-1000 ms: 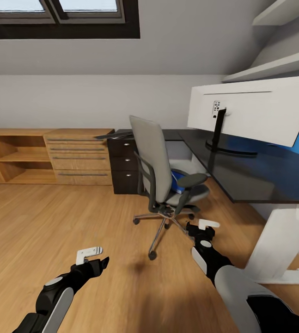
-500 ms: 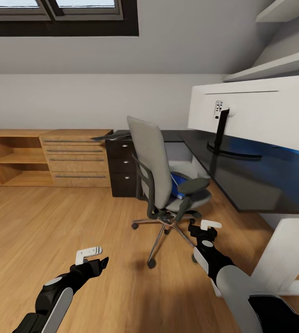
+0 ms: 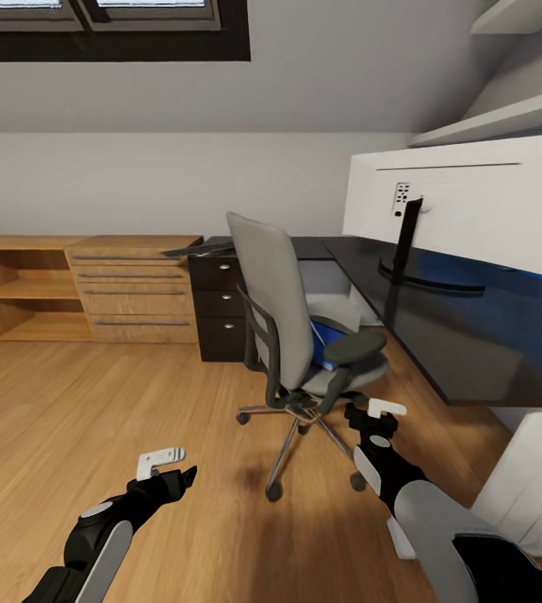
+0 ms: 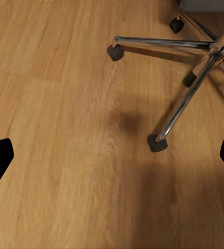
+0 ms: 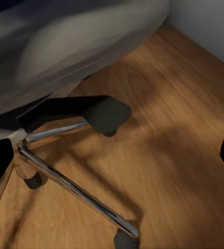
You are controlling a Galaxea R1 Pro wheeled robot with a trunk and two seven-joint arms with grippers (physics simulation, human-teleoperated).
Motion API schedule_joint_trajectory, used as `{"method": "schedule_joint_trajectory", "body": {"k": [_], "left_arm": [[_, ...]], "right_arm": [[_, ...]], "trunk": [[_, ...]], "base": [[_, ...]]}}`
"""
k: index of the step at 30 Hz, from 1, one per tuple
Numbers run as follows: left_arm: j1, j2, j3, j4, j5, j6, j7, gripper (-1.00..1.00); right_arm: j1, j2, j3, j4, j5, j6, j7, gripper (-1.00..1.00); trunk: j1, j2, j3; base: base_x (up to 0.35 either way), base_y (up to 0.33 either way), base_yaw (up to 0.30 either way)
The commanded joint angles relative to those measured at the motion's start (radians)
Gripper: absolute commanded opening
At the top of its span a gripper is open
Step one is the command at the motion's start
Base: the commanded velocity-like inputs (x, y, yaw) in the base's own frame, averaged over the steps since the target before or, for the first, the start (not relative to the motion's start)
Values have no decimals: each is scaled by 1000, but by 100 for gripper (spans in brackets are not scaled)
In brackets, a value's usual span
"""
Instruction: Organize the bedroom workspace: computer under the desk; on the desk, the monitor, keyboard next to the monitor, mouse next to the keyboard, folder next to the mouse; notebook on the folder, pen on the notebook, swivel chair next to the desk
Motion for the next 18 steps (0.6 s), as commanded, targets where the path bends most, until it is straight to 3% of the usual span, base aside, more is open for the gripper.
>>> {"method": "schedule_joint_trajectory", "body": {"k": [1,11,18], "left_arm": [[-1,1,-2,-1,10,2,10,100],[-1,1,-2,-1,10,2,10,100],[-1,1,-2,-1,9,2,11,100]], "right_arm": [[-1,1,-6,1,-5,-7,2,100],[-1,1,-7,1,-5,-8,2,100],[-1,0,-43,-1,-5,-9,2,100]], "trunk": [[0,0,-1],[0,0,-1],[0,0,-1]], "base": [[52,0,0],[115,0,0],[128,0,0]]}}
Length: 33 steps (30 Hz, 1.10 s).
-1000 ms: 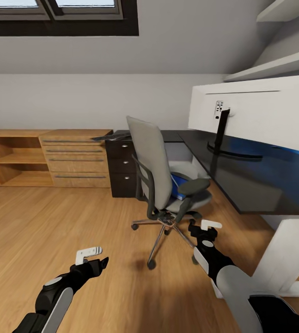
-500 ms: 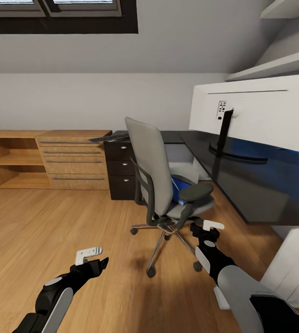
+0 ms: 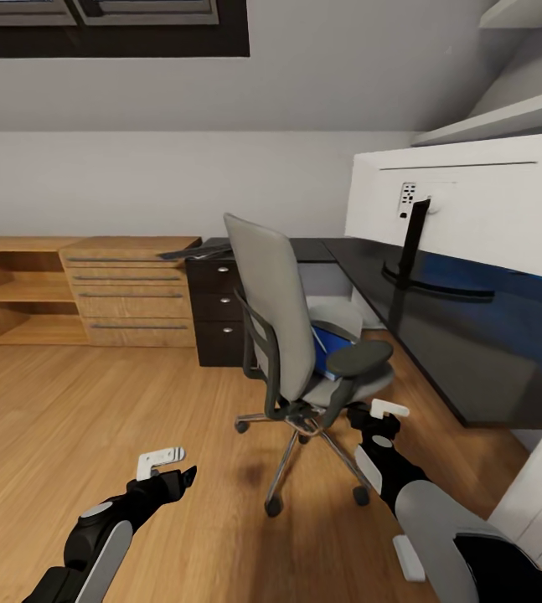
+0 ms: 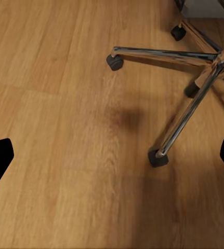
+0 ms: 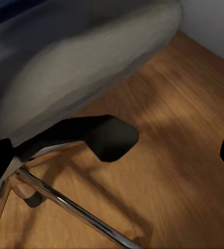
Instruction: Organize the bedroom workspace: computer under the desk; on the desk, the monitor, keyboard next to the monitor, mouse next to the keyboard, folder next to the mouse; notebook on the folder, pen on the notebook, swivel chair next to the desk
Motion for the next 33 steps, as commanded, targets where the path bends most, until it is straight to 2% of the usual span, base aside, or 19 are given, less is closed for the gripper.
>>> {"method": "schedule_joint_trajectory", "body": {"k": [1,7,13,29,33], "left_arm": [[-1,1,-1,-1,11,3,10,100],[-1,1,13,-1,11,3,10,100],[-1,1,16,-1,11,4,10,100],[-1,0,16,2,11,1,10,100],[-1,0,16,2,11,1,10,100]], "right_arm": [[-1,0,-6,0,-5,-7,3,100],[-1,4,-5,-4,-6,-39,2,100],[-1,21,-3,-2,-6,-54,3,100],[-1,23,-3,1,-6,-55,4,100],[-1,23,-3,2,-6,-55,4,100]], "trunk": [[0,0,-1],[0,0,-1],[0,0,-1],[0,0,-1],[0,0,-1]], "base": [[26,0,0],[8,0,0],[0,0,16],[0,0,256],[0,144,265]]}}
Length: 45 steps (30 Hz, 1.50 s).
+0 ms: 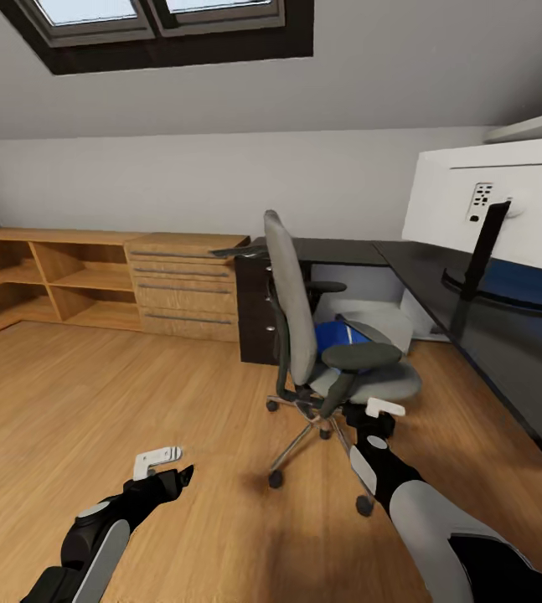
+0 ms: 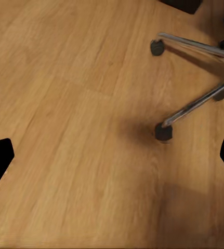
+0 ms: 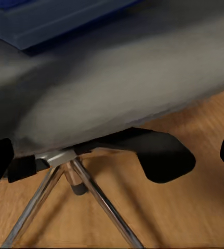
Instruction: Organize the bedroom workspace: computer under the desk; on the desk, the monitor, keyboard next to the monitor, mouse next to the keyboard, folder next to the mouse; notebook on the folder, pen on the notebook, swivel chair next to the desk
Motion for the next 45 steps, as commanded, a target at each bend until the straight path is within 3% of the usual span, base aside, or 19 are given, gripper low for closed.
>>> {"method": "schedule_joint_trajectory", "body": {"k": [1,21,34,45], "left_arm": [[-1,1,-2,0,10,2,10,100],[-1,0,-4,13,11,2,10,100],[-1,0,-4,21,11,2,10,100],[-1,1,0,21,9,2,10,100]], "right_arm": [[-1,1,-1,1,-4,-5,5,100],[-1,1,-1,1,-4,-5,6,100],[-1,1,-1,1,-4,-4,8,100],[-1,1,-3,1,-5,-4,8,100]], "trunk": [[0,0,-1],[0,0,-1],[0,0,-1],[0,0,-1]], "base": [[0,210,265],[0,19,239],[-111,0,-12],[-87,0,-237]]}}
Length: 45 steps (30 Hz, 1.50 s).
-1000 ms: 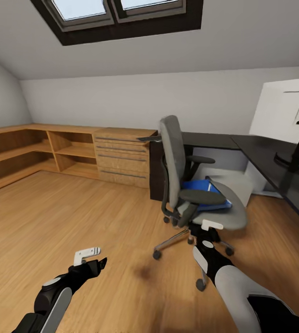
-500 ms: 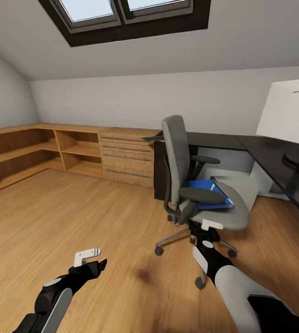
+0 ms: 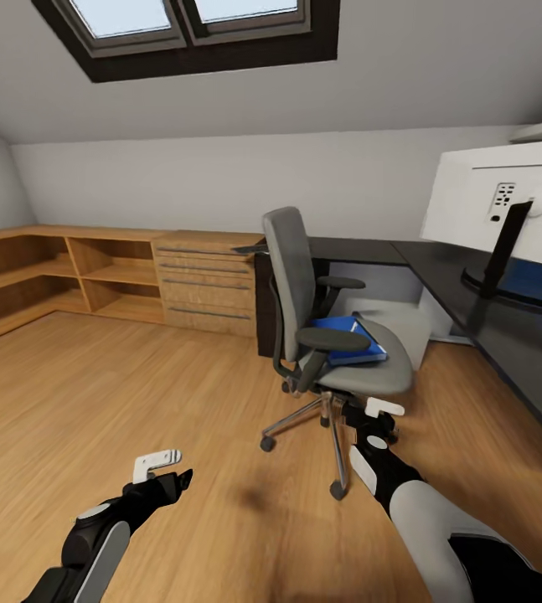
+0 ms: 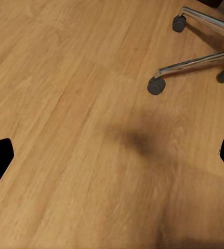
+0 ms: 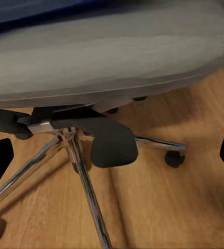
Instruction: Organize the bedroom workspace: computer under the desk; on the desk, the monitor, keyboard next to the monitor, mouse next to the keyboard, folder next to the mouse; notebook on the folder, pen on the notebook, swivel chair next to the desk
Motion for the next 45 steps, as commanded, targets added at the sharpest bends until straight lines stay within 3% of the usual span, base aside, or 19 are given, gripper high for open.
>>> {"method": "schedule_joint_trajectory", "body": {"k": [1,3,6,7,13,14,18,22,28,45], "left_arm": [[0,1,0,-1,11,3,10,100],[0,2,36,-2,11,3,9,100],[0,2,52,-3,11,2,9,100],[0,2,59,-4,12,2,9,100],[0,2,68,-5,12,2,8,100],[0,2,90,-6,13,3,8,100],[0,1,141,-7,15,4,6,100],[0,0,156,-7,16,4,4,100],[0,0,167,-9,17,4,4,100],[0,0,166,-12,14,1,5,100]], "right_arm": [[-1,1,-5,1,-5,-7,3,100],[-1,0,-7,1,-13,-7,3,100],[-1,-3,-9,1,-43,-7,4,100],[-1,-5,-9,1,-77,-6,4,100],[-1,-9,-6,1,-191,-7,7,100],[-2,-9,-5,1,-221,-6,7,100],[-1,-8,-6,1,-234,-5,5,100],[-2,-8,-8,0,-239,-4,5,100],[-2,-6,-7,-2,-335,-3,4,100],[-2,-2,-4,-7,-345,-7,4,100]], "trunk": [[0,0,-1],[0,0,-1],[0,0,-1],[0,0,-1],[0,0,-1],[0,0,-1],[0,0,-1],[0,0,-1],[0,0,-1],[0,0,-1]], "base": [[-5,0,-259],[-2,0,-261],[-1,0,-262],[-1,0,-262],[0,0,-262],[0,0,-263],[0,0,-263],[0,0,-263],[0,0,-207],[0,0,-11]]}}
